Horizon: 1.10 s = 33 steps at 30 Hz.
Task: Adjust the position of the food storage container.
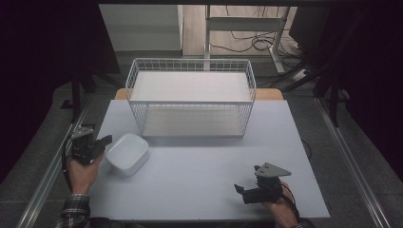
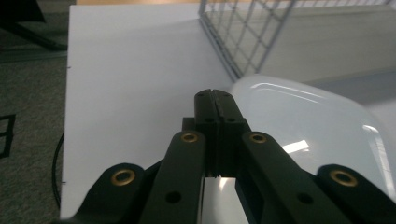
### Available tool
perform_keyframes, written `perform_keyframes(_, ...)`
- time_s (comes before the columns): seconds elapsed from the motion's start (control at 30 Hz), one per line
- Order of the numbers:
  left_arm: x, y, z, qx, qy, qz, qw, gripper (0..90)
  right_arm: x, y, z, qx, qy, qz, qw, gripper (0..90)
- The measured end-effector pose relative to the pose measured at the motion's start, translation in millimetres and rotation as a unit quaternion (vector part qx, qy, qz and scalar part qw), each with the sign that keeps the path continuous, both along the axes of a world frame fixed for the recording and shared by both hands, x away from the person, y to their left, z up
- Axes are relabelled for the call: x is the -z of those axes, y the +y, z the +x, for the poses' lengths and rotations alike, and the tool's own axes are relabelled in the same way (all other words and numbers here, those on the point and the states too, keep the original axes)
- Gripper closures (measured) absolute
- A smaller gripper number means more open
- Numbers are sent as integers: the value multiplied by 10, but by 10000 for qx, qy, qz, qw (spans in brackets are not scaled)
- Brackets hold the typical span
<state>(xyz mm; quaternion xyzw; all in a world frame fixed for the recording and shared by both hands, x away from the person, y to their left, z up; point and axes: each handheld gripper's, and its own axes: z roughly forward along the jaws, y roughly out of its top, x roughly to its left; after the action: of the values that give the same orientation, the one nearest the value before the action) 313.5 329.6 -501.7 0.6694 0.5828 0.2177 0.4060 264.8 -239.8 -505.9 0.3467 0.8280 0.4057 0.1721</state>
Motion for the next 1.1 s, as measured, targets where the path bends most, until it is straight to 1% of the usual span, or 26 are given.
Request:
perform_keyframes(0.1,74,16,73,-10,156,-46,9999,899,3,5,-1,-15,8,-26,10000,0)
perform_keyframes(0.2,125,-27,110,116,263,-83,9996,899,6,7,-1,-39,20,-59,10000,0)
perform_keyframes(0.23,127,-44,117,115,277,-38,9995,899,7,8,0,-39,26,-69,10000,0)
perform_keyframes(0.33,118,-78,130,167,296,-93,9994,900,8,8,1,-65,39,-92,9999,0)
perform_keyframes(0.5,105,-214,155,378,334,-98,9987,899,9,17,0,-78,32,-94,9999,0)
perform_keyframes(0.6,103,-318,180,531,349,-137,9979,900,9,19,-1,-86,43,-113,9999,0)
perform_keyframes(0.97,92,-732,260,1047,403,-235,9934,900,14,17,3,-87,65,-91,9999,0)
perform_keyframes(1.1,88,-894,276,1279,422,-255,9906,900,13,14,2,-86,60,-49,9999,0)
